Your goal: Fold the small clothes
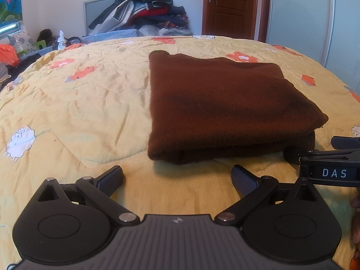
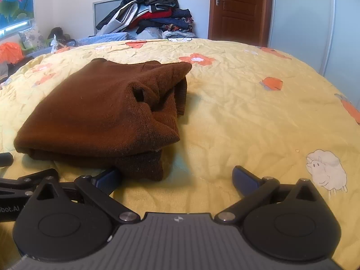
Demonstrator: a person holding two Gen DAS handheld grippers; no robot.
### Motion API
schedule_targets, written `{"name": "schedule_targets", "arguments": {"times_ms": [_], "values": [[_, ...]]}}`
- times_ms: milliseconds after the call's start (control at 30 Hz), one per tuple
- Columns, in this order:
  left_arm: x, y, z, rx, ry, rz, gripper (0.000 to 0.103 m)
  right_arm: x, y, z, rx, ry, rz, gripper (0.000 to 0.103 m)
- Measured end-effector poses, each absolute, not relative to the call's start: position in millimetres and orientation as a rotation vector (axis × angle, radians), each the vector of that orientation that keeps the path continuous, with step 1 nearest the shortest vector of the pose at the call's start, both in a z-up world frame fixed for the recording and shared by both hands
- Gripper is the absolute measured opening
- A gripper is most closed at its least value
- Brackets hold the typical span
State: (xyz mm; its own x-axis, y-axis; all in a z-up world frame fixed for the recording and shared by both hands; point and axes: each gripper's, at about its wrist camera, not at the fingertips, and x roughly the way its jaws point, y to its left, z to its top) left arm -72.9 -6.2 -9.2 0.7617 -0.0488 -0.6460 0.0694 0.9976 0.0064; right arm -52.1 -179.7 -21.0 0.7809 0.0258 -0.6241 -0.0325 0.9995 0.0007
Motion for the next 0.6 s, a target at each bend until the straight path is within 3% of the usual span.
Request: {"name": "schedule_targets", "arguments": {"times_ms": [600], "values": [[-73.7, -6.2, -9.3, 0.029, 0.7, -0.061, 0.103, -55.6, -178.5, -20.5, -0.01, 0.673, 0.029, 0.103]]}}
